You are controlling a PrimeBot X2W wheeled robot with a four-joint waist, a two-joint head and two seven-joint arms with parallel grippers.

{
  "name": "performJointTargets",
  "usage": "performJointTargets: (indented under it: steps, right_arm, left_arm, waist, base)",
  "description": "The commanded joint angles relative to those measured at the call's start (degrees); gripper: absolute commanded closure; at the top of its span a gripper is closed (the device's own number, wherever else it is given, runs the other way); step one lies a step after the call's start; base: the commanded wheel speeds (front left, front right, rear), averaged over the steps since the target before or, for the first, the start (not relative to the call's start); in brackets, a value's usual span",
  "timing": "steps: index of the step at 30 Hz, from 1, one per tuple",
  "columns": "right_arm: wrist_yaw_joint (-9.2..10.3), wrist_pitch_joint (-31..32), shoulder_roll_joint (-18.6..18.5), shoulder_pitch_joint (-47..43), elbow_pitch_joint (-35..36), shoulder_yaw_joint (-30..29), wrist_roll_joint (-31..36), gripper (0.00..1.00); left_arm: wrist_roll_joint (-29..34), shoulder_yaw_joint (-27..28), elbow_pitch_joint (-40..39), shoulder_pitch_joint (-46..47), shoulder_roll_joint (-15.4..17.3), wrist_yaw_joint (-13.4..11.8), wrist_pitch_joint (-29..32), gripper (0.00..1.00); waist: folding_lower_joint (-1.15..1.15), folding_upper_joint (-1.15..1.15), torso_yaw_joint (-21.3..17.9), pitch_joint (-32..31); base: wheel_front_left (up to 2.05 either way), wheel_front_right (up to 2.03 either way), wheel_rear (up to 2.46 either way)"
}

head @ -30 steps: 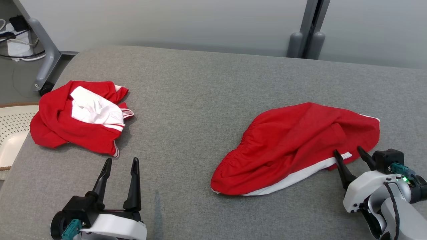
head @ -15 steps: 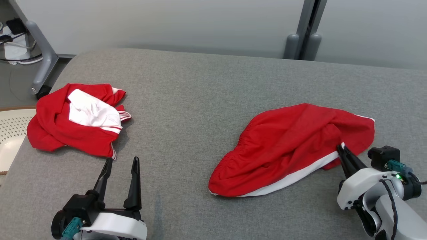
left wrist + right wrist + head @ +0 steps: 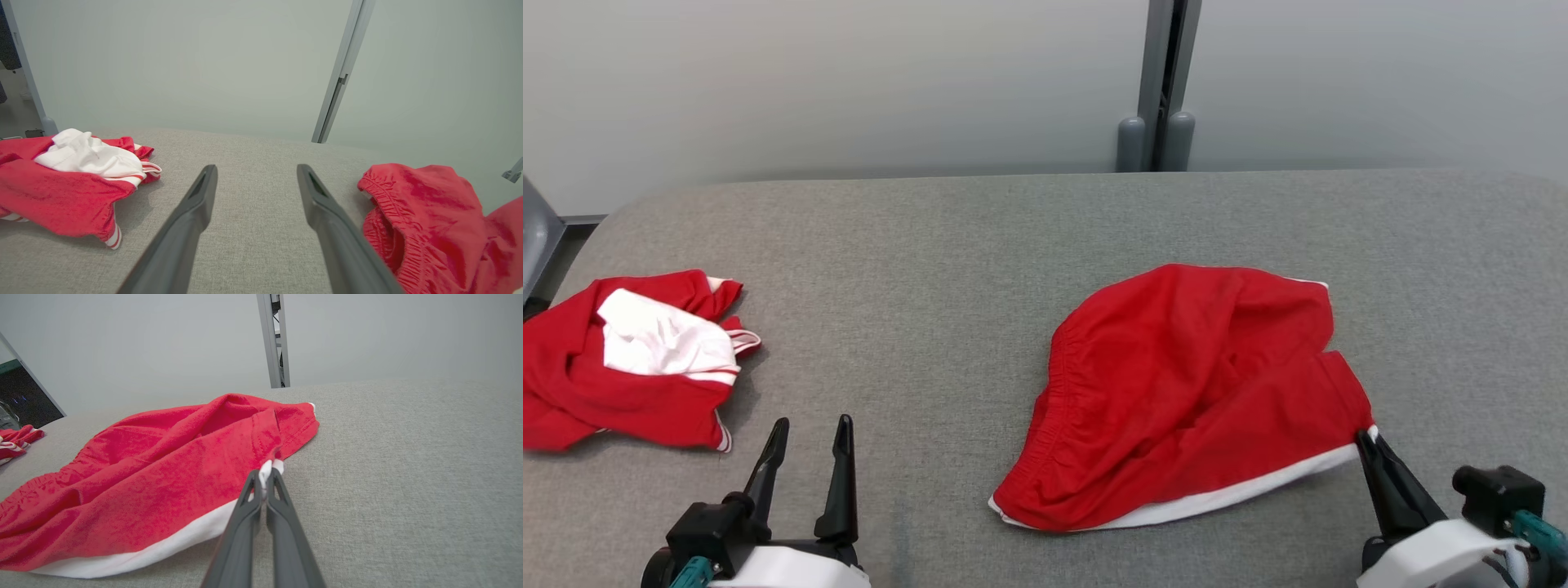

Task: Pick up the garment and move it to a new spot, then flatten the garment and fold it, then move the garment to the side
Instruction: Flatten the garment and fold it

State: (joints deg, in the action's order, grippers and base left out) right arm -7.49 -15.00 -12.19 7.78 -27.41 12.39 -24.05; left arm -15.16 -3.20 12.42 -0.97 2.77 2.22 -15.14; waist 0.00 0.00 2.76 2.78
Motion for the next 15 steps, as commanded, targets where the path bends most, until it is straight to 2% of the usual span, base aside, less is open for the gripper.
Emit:
performJointTargets:
  steps: [1,6,11,12,13,15]
  right_arm:
    - [-0.01,-0.28,-0.33,-2.18,1.61,-1.01,0.29,1.00]
    - [-0.01,-0.28,-0.23,-8.03,5.71,-4.05,-0.59,1.00]
    - [-0.01,0.31,0.20,-11.22,6.73,-6.20,-1.37,1.00]
    - [-0.01,0.30,0.11,-11.40,6.67,-6.45,-1.05,0.86]
    - [-0.01,0.28,0.16,-11.50,6.61,-6.60,-0.72,0.00]
    - [-0.01,0.18,0.49,-11.55,6.46,-7.14,-0.32,0.00]
  left_arm:
    - [-0.20,0.35,0.24,0.26,0.21,0.39,-0.01,0.00]
    - [-0.33,0.81,0.70,0.79,0.22,1.04,-0.01,0.00]
    - [-0.43,1.18,1.06,0.90,0.22,1.50,-0.01,0.00]
    - [-0.45,1.25,1.16,0.84,0.22,1.60,-0.01,0.00]
    - [-0.42,1.32,1.23,0.75,0.22,1.73,-0.01,0.00]
    - [-0.32,1.54,1.41,0.51,0.22,1.80,-0.01,0.00]
  waist:
    - [0.00,0.00,-1.36,-0.31]
    - [0.00,0.00,-2.58,-0.42]
    - [0.00,0.00,-3.05,-0.54]
    - [0.00,0.00,-3.11,-0.61]
    - [0.00,0.00,-3.15,-0.73]
    - [0.00,0.00,-3.20,-1.01]
  base:
    - [0.00,0.00,0.00]
    - [0.00,0.00,0.00]
    - [0.00,0.00,0.00]
    - [0.00,0.00,0.00]
    - [0.00,0.00,0.00]
    - [0.00,0.00,0.00]
